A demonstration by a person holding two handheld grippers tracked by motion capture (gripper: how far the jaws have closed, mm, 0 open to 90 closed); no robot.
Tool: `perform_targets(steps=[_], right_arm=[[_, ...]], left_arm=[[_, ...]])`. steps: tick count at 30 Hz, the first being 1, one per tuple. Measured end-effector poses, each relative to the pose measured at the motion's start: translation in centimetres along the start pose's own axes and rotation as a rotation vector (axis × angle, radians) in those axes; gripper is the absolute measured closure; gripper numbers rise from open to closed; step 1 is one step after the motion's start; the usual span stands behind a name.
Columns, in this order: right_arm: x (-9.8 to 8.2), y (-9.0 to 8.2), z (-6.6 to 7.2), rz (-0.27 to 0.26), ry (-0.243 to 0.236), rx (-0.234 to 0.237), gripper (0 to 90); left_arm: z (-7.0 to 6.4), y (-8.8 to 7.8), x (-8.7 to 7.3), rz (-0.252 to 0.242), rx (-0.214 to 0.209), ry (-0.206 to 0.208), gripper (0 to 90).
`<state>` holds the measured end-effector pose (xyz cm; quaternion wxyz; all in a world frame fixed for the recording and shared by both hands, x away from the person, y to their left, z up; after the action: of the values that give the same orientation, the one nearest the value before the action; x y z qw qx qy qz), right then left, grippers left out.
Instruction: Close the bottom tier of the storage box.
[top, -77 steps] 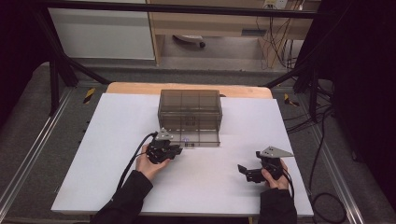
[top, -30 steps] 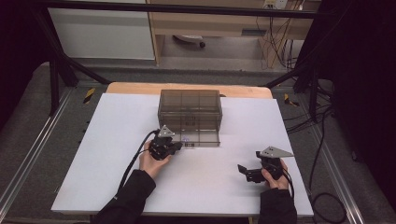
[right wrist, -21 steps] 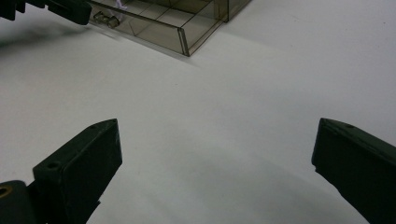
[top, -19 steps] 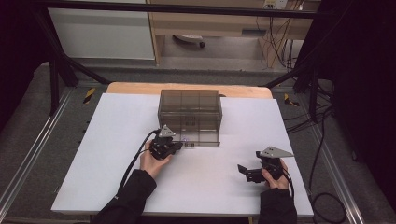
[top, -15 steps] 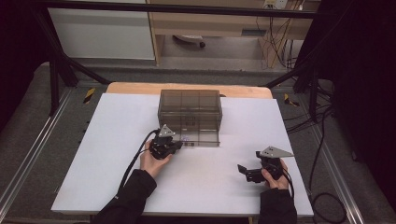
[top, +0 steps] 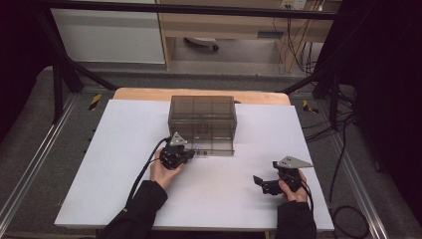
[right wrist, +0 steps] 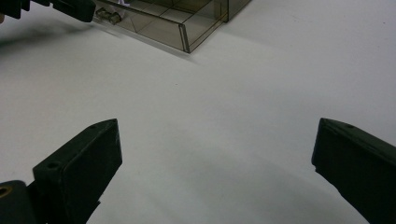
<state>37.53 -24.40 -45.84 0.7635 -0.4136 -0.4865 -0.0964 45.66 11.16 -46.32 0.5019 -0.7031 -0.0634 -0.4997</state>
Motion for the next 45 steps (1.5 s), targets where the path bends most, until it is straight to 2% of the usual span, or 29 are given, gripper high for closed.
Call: perform_targets(steps=[32,45], right_arm=[[-0.01,0.04,-0.01,-0.002,0.0,0.0,2.1],[0.01,-0.02,0.0,-0.005,0.003,0.002,2.1]], left_arm=[[0.43,0.57,0.28,-0.034,0.001,-0.012,89.7],[0.51,0.91,0.6,-0.029,0.007,-0.007,89.7]])
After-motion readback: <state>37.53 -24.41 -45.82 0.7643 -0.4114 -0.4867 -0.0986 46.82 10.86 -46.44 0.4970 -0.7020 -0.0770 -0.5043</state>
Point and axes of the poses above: each handheld gripper's, and its own axes: y roughly forward along the jaws, x roughly out of its top, z roughly to its left, the point moved 2 cm from there along y, roughly forward along the jaws, and after that the axes turned 8 degrees about x, right-handed, at the moved point
